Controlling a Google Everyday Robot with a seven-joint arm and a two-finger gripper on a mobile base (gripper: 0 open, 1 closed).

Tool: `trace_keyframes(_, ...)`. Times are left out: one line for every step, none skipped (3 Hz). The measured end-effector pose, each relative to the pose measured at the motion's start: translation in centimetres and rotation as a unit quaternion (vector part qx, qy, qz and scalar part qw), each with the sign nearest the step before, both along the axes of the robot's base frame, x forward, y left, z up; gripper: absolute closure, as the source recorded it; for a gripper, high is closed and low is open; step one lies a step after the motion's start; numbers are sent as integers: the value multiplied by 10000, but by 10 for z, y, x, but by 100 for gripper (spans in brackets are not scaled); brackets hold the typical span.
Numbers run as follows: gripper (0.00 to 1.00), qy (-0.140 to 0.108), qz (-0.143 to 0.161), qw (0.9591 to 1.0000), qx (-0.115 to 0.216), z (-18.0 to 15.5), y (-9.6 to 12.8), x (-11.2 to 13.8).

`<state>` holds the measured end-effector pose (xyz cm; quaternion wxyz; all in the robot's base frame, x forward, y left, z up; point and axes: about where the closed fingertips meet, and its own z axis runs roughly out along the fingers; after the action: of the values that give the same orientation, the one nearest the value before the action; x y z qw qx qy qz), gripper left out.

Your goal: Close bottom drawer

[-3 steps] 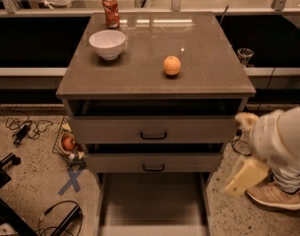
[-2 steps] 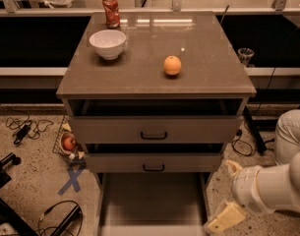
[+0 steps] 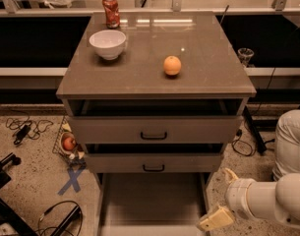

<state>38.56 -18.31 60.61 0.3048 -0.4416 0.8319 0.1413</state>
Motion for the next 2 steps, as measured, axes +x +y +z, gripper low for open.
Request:
trace_keyframes(0, 0, 0, 10000, 0, 0, 0, 0)
trace_keyframes(0, -196, 84, 9995, 249, -45, 2, 5)
